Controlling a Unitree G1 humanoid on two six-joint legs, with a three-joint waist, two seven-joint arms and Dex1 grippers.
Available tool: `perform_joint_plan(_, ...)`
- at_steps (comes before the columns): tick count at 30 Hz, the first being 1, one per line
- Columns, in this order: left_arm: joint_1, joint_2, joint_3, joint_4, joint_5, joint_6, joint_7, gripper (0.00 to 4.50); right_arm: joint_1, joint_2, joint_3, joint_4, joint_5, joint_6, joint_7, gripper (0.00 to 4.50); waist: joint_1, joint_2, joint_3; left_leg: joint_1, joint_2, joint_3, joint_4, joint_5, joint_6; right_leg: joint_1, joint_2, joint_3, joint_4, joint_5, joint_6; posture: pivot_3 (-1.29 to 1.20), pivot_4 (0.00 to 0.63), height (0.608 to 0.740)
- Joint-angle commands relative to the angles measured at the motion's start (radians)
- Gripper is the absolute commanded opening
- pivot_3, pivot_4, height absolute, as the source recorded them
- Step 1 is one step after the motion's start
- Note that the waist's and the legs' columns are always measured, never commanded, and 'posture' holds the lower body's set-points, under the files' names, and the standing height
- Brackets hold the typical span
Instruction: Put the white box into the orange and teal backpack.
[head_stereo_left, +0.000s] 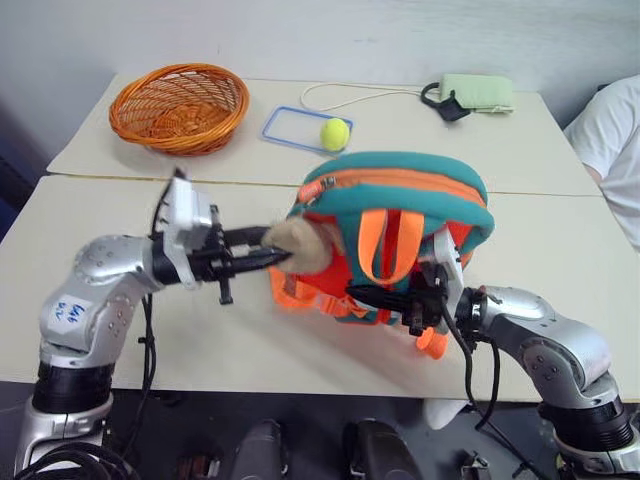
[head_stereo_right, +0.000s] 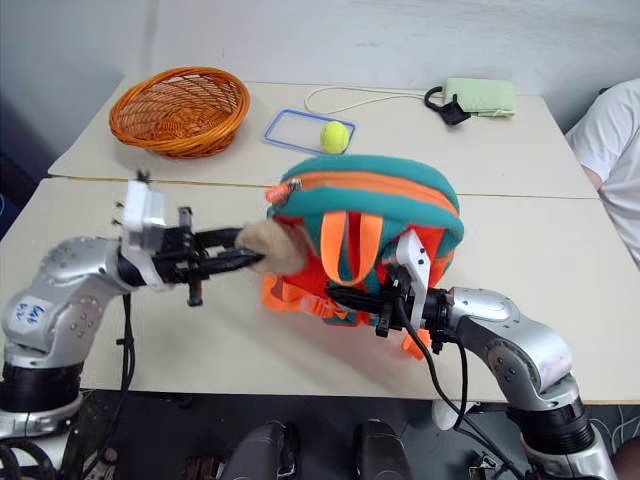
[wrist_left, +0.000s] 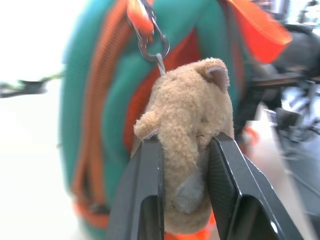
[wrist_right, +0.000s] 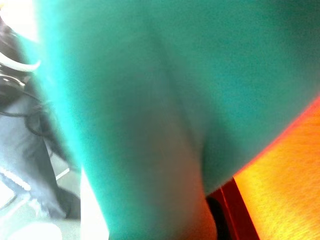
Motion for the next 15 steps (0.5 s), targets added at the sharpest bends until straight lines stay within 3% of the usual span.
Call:
perform_joint_plan(1,-0.046,0.056,0.075,0.106,-0.031,0.036,-0.009,0.86,0.001,0.001,-0.032,-0.047,0.027,0.012,-0.027,0.0,0.0,0.0,0.0,0.0,0.0,0.0,0.0,0.0,0.0,0.0,0.0,0.0,0.0,0.0,0.0,0.0,0.15,0.74)
perform_joint_plan(5,-0.054,0.21,-0.029,0.236,0.091,0.055,-0.118,0.86,-0.01,-0.015,-0.021,-0.057,0.017,0.023,-0.034,0.0,-0.002,0.0,0.0,0.0,0.0,0.001,-0.001,0.0,0.0,-0.001,0.0,0.0,0.0,0.0,0.0,0.0,0.15,0.74)
perform_joint_plan(11,-0.161,0.137,-0.057,0.371,0.104,0.094,-0.063,0.86,0.006,-0.006,-0.037,-0.077,0.039,0.039,-0.062,0.0,0.008,0.001,0.001,-0.001,0.0,0.001,0.001,-0.001,0.001,-0.001,-0.001,0.0,0.0,0.0,0.0,0.0,0.15,0.74)
perform_joint_plan(15,-0.154,0.118,-0.174,0.357,0.148,0.194,-0.073,0.86,0.02,-0.005,-0.043,-0.094,0.055,0.047,-0.077,0.0,0.001,0.001,0.001,-0.002,-0.001,0.001,0.0,-0.001,0.001,-0.001,-0.001,0.0,0.001,0.0,0.0,0.0,0.15,0.74)
